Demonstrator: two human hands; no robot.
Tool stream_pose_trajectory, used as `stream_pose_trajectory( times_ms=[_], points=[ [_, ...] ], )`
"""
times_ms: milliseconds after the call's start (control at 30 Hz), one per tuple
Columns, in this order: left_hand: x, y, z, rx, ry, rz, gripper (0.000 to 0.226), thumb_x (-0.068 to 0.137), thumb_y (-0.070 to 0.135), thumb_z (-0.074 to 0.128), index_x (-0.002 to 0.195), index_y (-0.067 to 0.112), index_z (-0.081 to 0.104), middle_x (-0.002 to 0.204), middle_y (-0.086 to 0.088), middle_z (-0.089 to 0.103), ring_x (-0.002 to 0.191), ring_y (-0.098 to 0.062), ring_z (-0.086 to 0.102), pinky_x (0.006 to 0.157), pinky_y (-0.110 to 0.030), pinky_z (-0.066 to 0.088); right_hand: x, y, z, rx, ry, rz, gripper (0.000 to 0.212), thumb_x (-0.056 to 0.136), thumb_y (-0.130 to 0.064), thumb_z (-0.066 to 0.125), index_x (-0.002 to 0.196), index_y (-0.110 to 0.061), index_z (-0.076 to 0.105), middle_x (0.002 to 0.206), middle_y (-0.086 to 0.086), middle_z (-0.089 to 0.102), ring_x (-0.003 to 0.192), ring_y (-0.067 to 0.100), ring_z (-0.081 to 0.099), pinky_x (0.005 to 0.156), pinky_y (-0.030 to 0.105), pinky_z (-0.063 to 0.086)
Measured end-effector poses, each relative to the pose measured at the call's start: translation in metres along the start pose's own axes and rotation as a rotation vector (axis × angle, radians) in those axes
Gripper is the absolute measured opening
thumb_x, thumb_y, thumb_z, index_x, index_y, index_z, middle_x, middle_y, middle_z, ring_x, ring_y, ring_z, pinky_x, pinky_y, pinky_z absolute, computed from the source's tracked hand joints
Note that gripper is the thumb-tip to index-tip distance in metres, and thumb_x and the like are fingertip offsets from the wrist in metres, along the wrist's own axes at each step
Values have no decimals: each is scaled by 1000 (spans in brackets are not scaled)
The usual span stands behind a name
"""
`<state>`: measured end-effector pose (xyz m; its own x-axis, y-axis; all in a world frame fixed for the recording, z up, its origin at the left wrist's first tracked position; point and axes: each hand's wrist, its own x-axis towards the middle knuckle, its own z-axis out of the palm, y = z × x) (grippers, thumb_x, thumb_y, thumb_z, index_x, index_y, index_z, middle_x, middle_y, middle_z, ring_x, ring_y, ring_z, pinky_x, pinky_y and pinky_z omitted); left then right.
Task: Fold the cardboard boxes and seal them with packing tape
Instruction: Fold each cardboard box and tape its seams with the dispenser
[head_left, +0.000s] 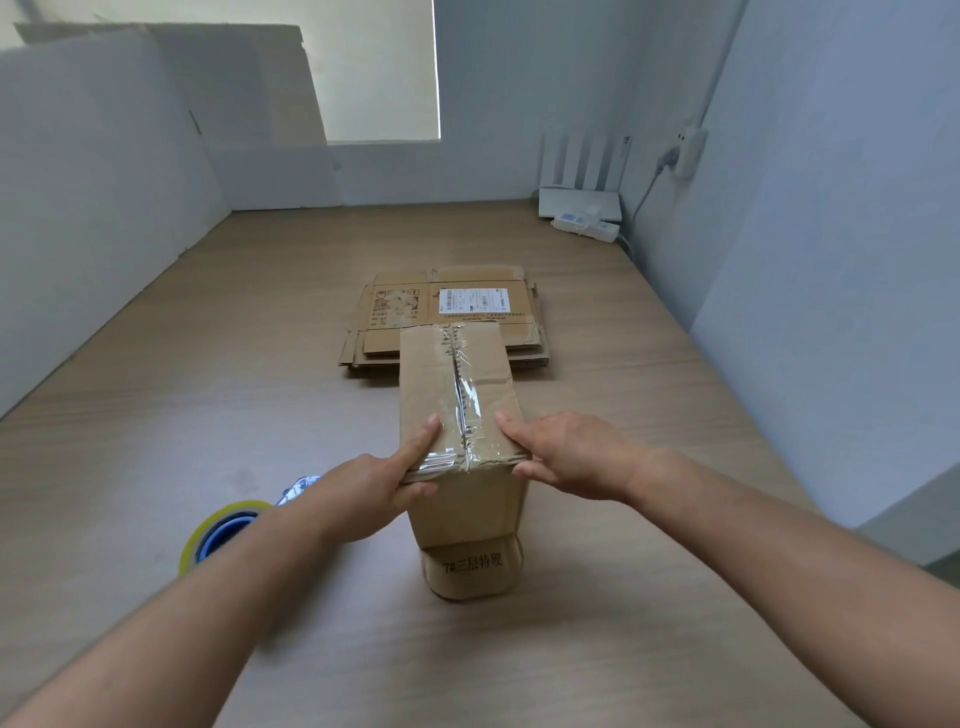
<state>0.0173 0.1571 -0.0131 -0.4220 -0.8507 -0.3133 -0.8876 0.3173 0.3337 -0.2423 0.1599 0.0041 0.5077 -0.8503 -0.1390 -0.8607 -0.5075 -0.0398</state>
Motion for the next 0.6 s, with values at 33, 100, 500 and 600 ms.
stream_pose_trajectory(
  times_ms=[33,100,500,600],
  points=[
    [-1,1,-3,-22,-22,10,74,98,51,40,135,56,-24,122,-14,60,109,-29,57,80,-24,36,0,1,-2,14,-22,-3,67,98,-43,43,152,-21,11,118,10,59,107,29,53,82,34,41],
    [-2,0,-9,-63,-60,29,77,98,47,44,138,55,-21,130,-10,58,113,-25,56,89,-23,38,-2,5,-4,42,-57,-2,69,97,-37,46,152,-25,6,121,9,58,107,28,54,82,33,41],
    [-2,-7,-39,374,-49,170,83,89,63,48,145,50,-12,133,5,58,108,-18,59,89,-26,43,2,10,-23,-177,70,-165,52,88,-51,56,129,-22,42,103,5,58,93,23,55,73,36,48],
    [-4,-11,-27,405,102,173,80,89,64,46,149,45,-3,131,9,60,105,-20,61,84,-26,43,-3,12,-16,-217,159,-191,56,88,-54,53,131,-20,41,103,4,60,92,23,57,64,32,42]
  ],
)
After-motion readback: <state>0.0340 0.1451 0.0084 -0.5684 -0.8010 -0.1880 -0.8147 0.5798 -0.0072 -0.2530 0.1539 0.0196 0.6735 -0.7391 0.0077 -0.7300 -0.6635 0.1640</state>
